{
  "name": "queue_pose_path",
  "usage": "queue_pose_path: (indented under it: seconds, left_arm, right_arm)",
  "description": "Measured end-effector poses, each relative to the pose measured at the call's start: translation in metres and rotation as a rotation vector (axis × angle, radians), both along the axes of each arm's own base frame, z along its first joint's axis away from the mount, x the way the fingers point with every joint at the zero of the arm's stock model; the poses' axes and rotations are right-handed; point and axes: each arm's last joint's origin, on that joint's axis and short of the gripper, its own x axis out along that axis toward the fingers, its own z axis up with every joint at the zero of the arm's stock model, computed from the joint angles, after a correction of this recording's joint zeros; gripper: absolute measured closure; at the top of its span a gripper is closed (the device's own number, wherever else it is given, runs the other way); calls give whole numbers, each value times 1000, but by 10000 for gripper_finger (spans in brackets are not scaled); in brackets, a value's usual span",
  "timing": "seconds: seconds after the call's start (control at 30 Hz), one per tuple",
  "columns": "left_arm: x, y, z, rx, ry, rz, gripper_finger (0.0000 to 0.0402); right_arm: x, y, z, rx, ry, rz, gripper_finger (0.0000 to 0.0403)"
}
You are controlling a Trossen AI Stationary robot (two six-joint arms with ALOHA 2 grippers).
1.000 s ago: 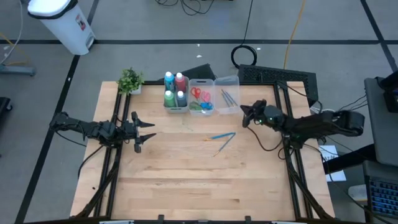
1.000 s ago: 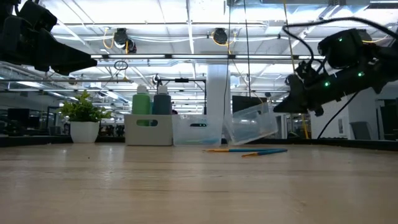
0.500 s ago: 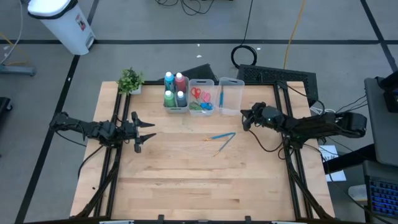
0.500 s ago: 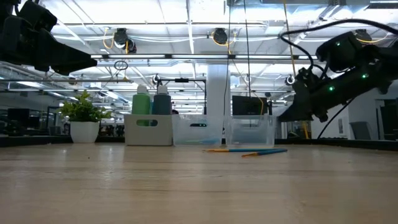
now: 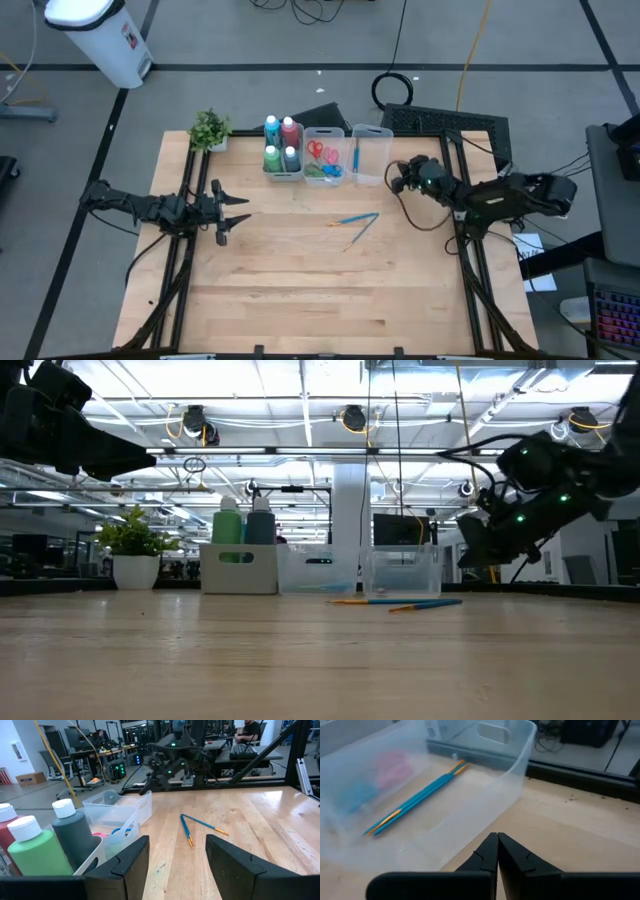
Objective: Pick & Place Paint Supplies
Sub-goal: Adjust the right transparent bin
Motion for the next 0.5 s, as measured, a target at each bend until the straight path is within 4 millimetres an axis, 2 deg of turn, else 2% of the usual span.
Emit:
queue_pose_path:
  seconds: [0.33, 0.5]
  left_arm:
    - [0, 0, 0, 0, 0, 0, 199]
    - [0, 0, 0, 0, 0, 0, 199]
  right_arm:
    - [14, -66, 8, 85, -66, -10, 403]
    - [22, -85, 4, 114, -70, 4, 403]
